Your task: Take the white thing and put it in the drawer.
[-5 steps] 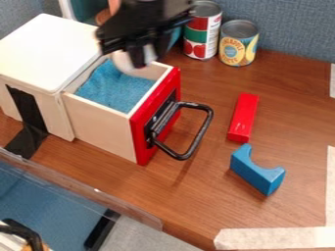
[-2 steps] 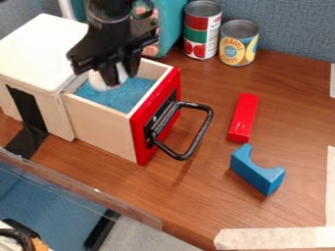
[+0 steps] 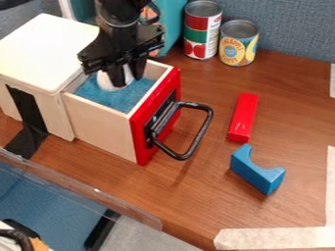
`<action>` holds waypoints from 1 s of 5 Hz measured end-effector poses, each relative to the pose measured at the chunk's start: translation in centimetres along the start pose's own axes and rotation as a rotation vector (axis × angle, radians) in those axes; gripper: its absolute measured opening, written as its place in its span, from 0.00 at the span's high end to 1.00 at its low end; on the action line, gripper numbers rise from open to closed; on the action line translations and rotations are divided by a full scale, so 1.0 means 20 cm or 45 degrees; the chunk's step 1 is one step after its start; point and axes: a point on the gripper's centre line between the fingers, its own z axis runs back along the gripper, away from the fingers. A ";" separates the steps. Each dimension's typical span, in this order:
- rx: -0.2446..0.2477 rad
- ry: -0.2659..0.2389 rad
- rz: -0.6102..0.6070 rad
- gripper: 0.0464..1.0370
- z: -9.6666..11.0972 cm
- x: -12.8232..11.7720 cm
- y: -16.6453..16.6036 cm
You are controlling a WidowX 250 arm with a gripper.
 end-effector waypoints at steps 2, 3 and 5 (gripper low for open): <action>0.072 -0.032 -0.053 0.05 0.01 0.04 -0.01; 0.134 0.021 -0.093 0.03 0.07 0.03 -0.02; 0.148 0.149 -0.270 0.04 0.18 -0.02 -0.07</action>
